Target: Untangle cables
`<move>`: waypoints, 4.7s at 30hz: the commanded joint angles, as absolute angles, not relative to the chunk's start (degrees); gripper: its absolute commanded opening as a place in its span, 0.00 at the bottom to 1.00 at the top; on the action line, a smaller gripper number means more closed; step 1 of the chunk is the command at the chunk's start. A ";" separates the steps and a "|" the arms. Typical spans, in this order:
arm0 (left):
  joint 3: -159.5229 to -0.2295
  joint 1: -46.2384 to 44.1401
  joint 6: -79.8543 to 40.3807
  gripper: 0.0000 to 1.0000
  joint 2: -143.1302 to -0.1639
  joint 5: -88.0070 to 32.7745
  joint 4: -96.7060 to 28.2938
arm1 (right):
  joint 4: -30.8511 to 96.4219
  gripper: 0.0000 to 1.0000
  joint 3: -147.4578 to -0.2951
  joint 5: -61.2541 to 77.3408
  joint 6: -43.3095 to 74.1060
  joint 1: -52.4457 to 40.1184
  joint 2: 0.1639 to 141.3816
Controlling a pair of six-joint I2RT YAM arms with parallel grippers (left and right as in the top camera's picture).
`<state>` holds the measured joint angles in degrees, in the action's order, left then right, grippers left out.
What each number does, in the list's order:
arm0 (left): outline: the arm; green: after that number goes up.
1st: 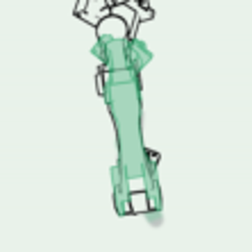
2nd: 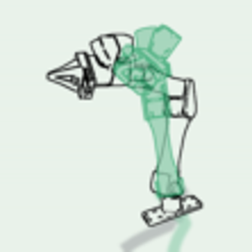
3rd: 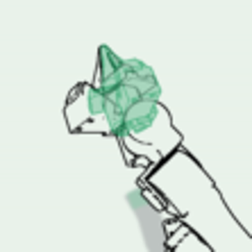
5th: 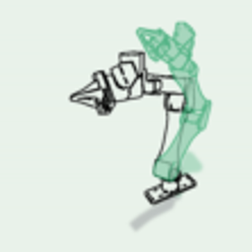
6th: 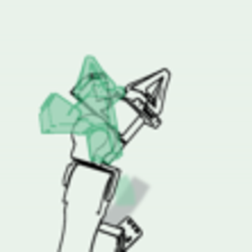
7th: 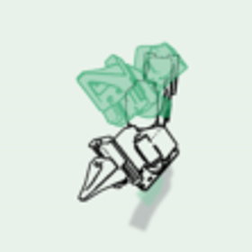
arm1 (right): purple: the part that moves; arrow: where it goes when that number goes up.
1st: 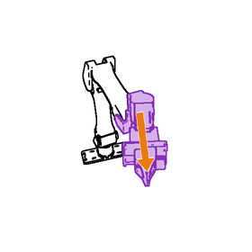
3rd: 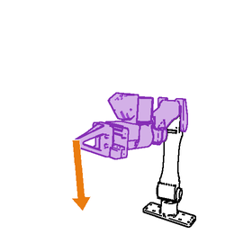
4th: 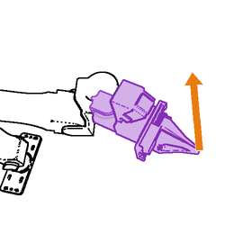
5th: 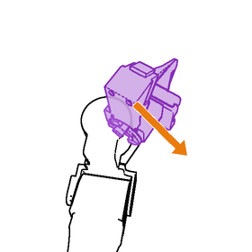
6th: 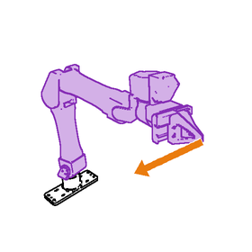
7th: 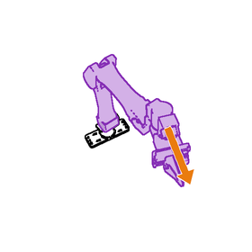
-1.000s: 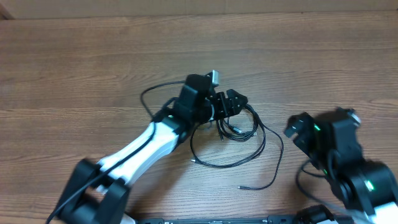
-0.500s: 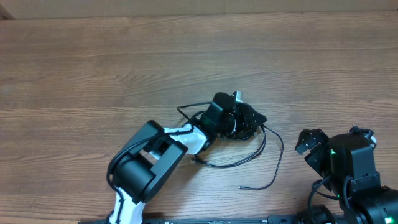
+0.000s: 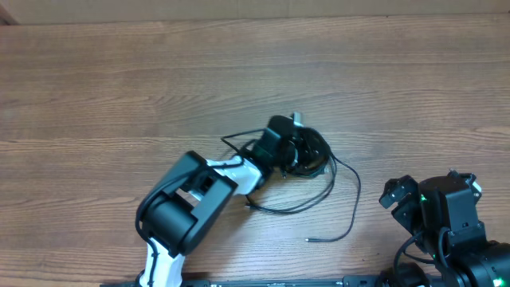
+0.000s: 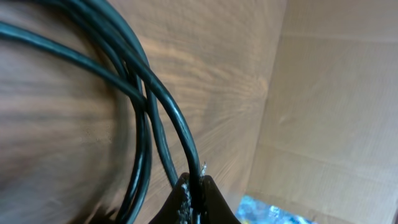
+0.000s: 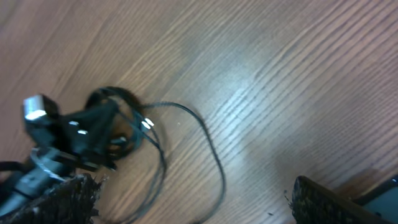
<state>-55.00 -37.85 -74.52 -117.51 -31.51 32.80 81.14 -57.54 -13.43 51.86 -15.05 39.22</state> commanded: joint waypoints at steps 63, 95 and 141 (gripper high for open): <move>-55.24 -15.40 -22.87 0.04 -56.69 -46.15 -19.44 | 28.62 0.96 -58.08 36.12 58.92 -24.45 89.27; -56.05 -15.40 -30.52 0.04 -44.42 -46.09 -8.58 | 9.10 0.86 -58.08 21.06 69.06 -41.69 94.02; -56.07 -15.33 -43.38 0.04 -44.45 -22.02 -9.61 | 47.83 0.98 -49.30 18.81 18.00 -28.84 38.15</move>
<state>-55.07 -15.59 -40.47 -44.88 -25.65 -10.22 49.01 -53.65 13.45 19.99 -27.03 40.27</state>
